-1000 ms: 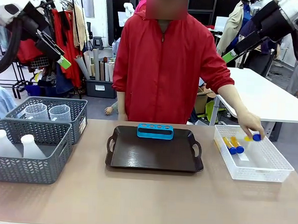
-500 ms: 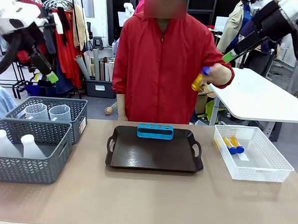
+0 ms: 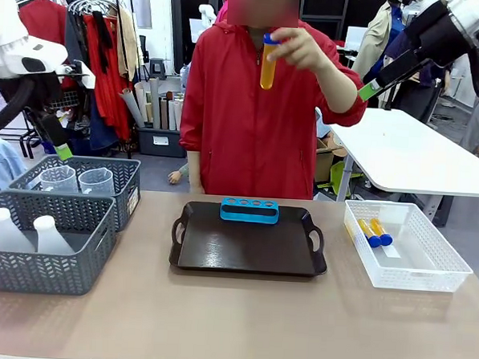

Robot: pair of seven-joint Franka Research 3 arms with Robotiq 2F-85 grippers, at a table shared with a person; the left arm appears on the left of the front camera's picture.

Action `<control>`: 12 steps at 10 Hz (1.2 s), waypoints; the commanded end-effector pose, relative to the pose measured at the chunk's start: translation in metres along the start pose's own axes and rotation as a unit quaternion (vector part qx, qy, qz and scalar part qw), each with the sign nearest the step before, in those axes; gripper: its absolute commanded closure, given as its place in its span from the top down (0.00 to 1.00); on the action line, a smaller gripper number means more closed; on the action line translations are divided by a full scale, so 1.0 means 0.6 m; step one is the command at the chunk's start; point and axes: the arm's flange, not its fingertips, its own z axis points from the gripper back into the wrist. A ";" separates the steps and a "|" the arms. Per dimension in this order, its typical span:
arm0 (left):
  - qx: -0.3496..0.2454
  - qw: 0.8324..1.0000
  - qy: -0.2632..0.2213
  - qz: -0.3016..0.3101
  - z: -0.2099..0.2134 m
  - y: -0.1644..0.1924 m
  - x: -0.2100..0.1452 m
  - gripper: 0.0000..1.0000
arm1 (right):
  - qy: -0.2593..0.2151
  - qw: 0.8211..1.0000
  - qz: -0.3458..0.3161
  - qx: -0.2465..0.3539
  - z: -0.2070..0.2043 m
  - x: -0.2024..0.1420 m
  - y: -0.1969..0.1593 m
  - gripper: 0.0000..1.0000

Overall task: Prepare the laboratory tools.
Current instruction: Pick up one Small flask and place it on the Handle tray.

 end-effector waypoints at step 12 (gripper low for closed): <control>0.041 0.982 0.104 0.154 -0.079 -0.083 -0.084 1.00 | -0.004 1.000 -0.002 0.002 0.001 -0.001 0.002 1.00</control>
